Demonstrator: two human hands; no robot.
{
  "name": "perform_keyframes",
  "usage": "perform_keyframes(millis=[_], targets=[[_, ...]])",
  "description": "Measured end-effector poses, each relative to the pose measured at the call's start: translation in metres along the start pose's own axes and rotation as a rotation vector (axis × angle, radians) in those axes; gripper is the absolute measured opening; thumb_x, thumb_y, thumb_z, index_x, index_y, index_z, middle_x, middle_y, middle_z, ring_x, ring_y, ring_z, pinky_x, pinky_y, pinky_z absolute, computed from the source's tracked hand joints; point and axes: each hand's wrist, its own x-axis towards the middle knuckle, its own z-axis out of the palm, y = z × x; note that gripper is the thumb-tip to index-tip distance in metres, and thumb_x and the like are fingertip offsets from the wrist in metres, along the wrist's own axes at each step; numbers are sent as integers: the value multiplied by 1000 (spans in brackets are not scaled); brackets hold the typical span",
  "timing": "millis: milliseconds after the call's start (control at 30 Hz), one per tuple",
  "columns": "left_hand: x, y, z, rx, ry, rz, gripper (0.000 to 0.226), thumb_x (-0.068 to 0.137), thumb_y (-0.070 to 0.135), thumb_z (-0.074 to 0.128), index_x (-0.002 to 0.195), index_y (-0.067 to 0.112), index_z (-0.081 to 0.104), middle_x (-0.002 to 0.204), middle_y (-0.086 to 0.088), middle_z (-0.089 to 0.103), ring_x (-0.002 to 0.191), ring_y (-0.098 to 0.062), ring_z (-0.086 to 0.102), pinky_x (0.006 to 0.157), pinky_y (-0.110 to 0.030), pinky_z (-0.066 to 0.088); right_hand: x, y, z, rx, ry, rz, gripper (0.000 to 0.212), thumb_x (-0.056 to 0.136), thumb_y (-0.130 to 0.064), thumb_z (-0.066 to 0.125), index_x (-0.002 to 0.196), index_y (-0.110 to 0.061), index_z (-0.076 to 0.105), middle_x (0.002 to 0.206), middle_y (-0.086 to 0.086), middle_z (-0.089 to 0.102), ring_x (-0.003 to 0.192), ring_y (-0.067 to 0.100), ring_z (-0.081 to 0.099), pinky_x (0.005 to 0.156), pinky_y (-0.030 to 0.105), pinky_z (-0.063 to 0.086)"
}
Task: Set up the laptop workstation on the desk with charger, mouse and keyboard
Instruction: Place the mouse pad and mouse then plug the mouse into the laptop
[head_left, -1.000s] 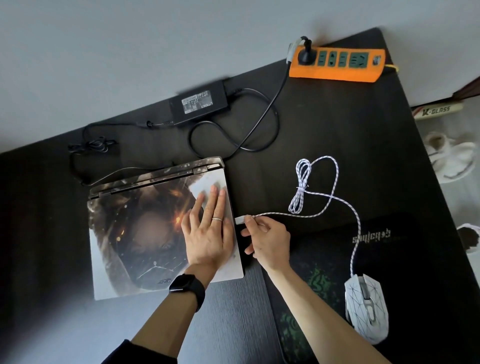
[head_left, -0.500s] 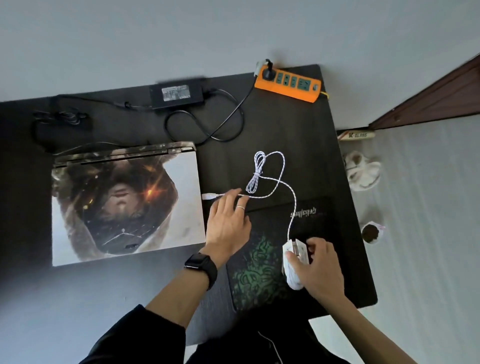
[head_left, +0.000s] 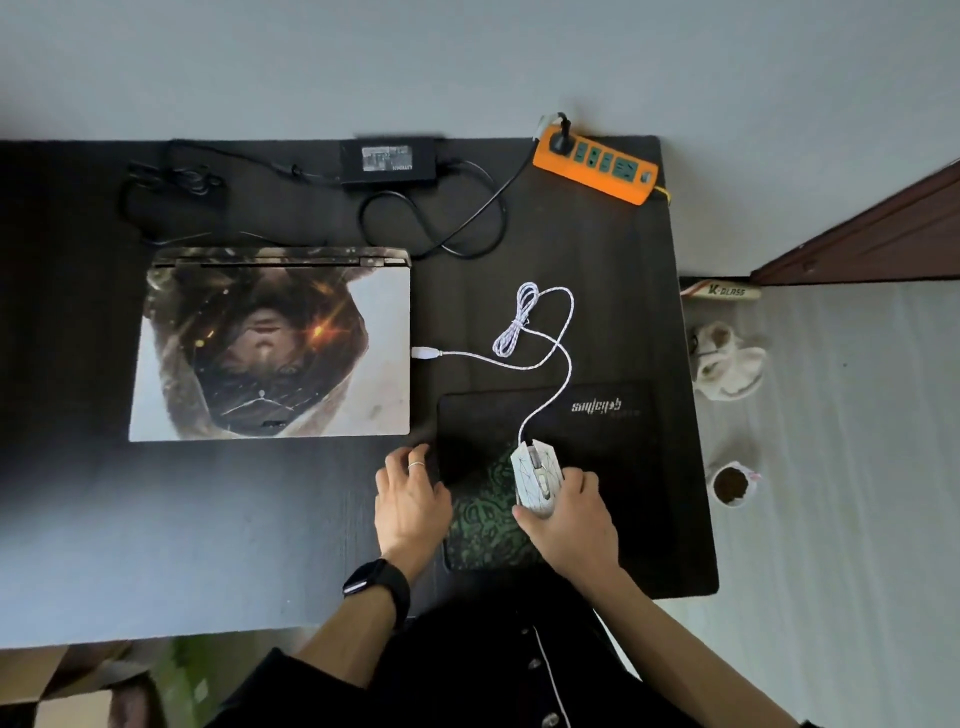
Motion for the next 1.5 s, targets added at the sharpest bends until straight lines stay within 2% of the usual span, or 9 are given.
perform_keyframes(millis=[300,433,533,633,733,867,967,1300,1500], targets=[[-36,19,21,-135,-68,-143,79,90,27,60,157,22,19,138,-6,34,122,-32,41,99,-42,43,4,2,0,99,44,88,79,70,-60,75,116,-5,41,115,9,48,89,29,62,71,37,52],[-46,28,28,-151,-82,-197,84,89,31,62,158,23,15,143,-5,28,128,-32,34,101,-44,42,2,16,-3,154,-46,58,92,67,-72,74,122,-6,40,118,6,43,96,27,58,71,34,45],[-50,28,30,-164,-71,-208,82,89,29,63,157,20,18,145,-6,28,130,-33,32,104,-43,39,-2,33,-12,235,-26,48,90,73,-78,62,129,-10,44,127,5,45,111,26,55,84,37,48],[-51,33,31,-249,-27,-269,79,87,25,63,155,16,24,145,-10,31,130,-34,32,107,-43,35,4,66,-30,240,137,165,70,87,-57,63,137,-11,45,142,13,44,129,33,44,101,44,44],[-52,38,32,-325,0,-322,78,85,23,64,154,20,29,144,-11,33,132,-35,32,109,-43,33,17,104,-50,250,111,268,67,90,-39,67,143,-8,39,146,17,42,135,37,41,109,47,38],[-46,32,32,-408,17,-347,76,81,22,66,151,23,37,139,-14,43,132,-32,37,111,-40,35,28,127,-65,330,-26,249,48,96,-35,63,134,-7,51,129,12,62,117,32,59,94,36,45],[-45,31,33,-438,7,-351,76,79,20,69,150,23,40,136,-12,45,129,-30,44,112,-37,37,31,131,-72,233,-108,197,43,103,-35,52,135,-7,53,126,10,64,117,30,58,91,34,43],[-55,42,45,-369,-8,-317,82,82,21,69,154,22,30,137,-8,36,128,-31,35,111,-38,33,26,140,-73,258,-60,225,38,102,-30,54,131,-6,56,125,12,65,115,32,60,90,35,46],[-55,45,46,-342,-27,-297,84,83,22,70,155,20,27,140,-9,34,128,-32,32,111,-37,29,23,142,-73,201,-31,221,35,103,-33,51,128,-8,58,117,9,67,107,27,62,80,30,38]])
